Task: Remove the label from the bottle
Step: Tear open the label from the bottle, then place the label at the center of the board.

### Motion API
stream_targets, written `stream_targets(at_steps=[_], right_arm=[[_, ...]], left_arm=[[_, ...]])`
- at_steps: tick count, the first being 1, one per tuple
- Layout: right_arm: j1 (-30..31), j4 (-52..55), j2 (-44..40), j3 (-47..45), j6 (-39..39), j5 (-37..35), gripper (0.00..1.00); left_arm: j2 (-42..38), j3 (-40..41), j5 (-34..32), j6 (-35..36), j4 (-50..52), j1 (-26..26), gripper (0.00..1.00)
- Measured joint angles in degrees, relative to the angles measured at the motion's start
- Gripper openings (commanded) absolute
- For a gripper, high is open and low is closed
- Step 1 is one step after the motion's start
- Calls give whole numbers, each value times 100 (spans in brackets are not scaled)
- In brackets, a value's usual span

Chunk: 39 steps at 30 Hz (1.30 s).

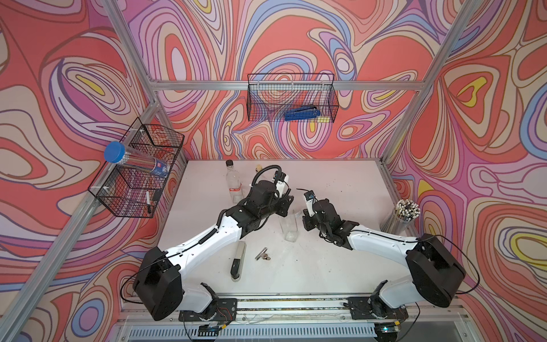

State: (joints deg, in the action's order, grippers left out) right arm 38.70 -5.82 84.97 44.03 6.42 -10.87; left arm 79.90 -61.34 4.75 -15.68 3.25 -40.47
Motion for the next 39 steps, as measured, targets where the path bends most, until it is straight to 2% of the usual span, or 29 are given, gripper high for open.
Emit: stream_targets(at_steps=[39], right_arm=[[-146, -105, 269, 190, -87, 70, 0]], left_arm=[[-44, 74, 149, 168, -92, -48, 0]])
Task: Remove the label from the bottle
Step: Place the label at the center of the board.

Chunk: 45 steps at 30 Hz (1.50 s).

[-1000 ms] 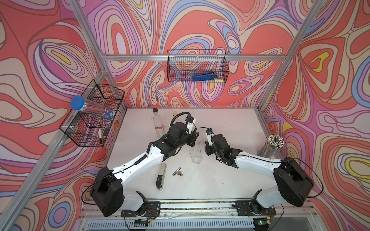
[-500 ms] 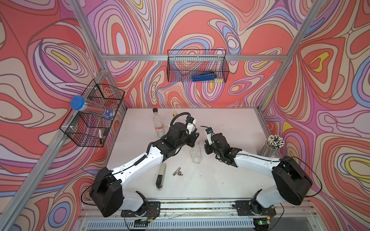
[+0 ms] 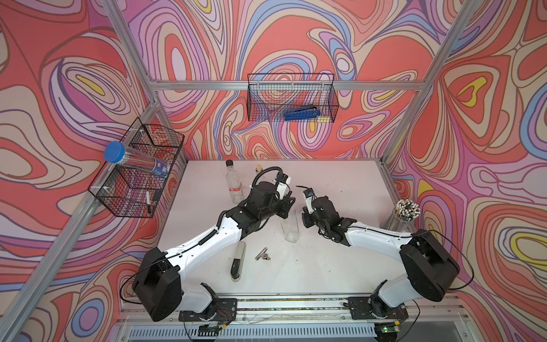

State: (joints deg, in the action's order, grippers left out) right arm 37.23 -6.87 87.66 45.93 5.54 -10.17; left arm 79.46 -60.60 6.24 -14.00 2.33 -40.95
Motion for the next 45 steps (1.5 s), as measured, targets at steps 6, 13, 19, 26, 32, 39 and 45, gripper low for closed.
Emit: stream_targets(at_steps=[6, 13, 19, 26, 32, 39, 45], right_arm=[[-11, -2, 24, 9, 0, 22, 0], [-22, -4, 114, 26, 2, 59, 0], [-59, -33, 162, 28, 2, 59, 0], [-81, -44, 227, 87, 2, 61, 0], [-83, -44, 225, 101, 2, 59, 0], [-129, 4, 225, 114, 46, 76, 0], [-280, 332, 225, 363, 254, 190, 46]], left_arm=[[0, 0, 2, 26, 0, 0, 0], [-11, 11, 20, 33, -2, 0, 0], [-70, 72, 20, 33, -4, 0, 0], [-109, 109, 20, 35, -9, -7, 0], [-118, 125, 20, 35, -28, -13, 0], [-129, 125, 17, 48, -24, -26, 0], [-129, 83, -7, 46, 70, -28, 0]])
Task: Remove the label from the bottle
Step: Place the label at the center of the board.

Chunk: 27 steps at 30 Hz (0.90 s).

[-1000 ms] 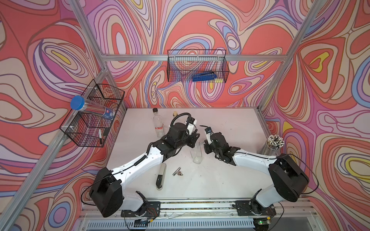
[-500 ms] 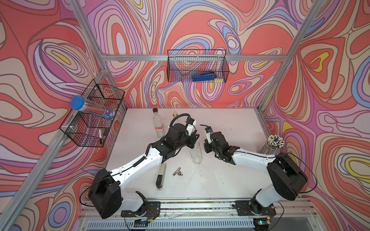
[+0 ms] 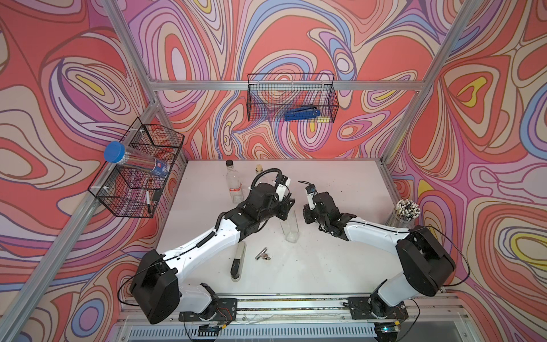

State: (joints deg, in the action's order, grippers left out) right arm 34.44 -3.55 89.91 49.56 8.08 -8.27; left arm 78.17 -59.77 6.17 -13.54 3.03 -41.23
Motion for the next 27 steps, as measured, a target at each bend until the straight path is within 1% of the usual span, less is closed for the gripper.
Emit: stream_targets(at_steps=[1, 2, 4, 7, 9, 13, 16, 22, 27], right_arm=[[-22, 48, -9, 35, 50, 35, 57], [-31, 72, -28, 39, 68, 72, 65], [-39, 210, -133, 37, 160, 149, 78], [-57, 409, -466, 26, 254, 304, 87], [-66, 485, -800, -4, 313, 409, 89], [-66, 577, -1460, -50, 367, 603, 91], [-66, 669, -1740, -87, 385, 715, 91], [-66, 807, -1878, -238, 380, 925, 89], [-66, 833, -1878, -275, 376, 964, 90]], left_arm=[[0, -20, -9, 0, 48, -2, 0], [0, -35, -17, -2, 85, -4, 0], [2, -81, -26, -2, 179, -7, 0], [28, -166, -66, -4, 319, -9, 0], [79, -245, -90, -4, 389, -9, 0], [179, -380, -173, -2, 487, -22, 0], [221, -433, -299, 13, 503, -81, 0], [223, -433, -632, 155, 470, -260, 0], [229, -433, -938, 317, 358, -367, 0]])
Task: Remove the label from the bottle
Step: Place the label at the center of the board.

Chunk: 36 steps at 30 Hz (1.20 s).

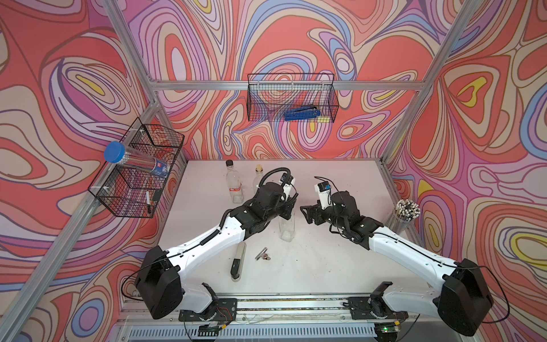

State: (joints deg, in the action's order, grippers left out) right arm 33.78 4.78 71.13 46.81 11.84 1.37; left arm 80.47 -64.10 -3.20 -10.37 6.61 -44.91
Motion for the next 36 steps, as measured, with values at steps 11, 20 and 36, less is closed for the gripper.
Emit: stream_targets(at_steps=[11, 20, 36], right_arm=[[0, -7, 0, -2, 2, 0, 94], [0, -46, 0, -109, 4, 4, 94], [0, -133, -2, -144, 7, 57, 94]], left_arm=[[155, 2, -181, 179, -271, -129, 0], [175, 17, -177, 179, -304, -151, 15], [175, 35, -175, 151, -431, -166, 52]])
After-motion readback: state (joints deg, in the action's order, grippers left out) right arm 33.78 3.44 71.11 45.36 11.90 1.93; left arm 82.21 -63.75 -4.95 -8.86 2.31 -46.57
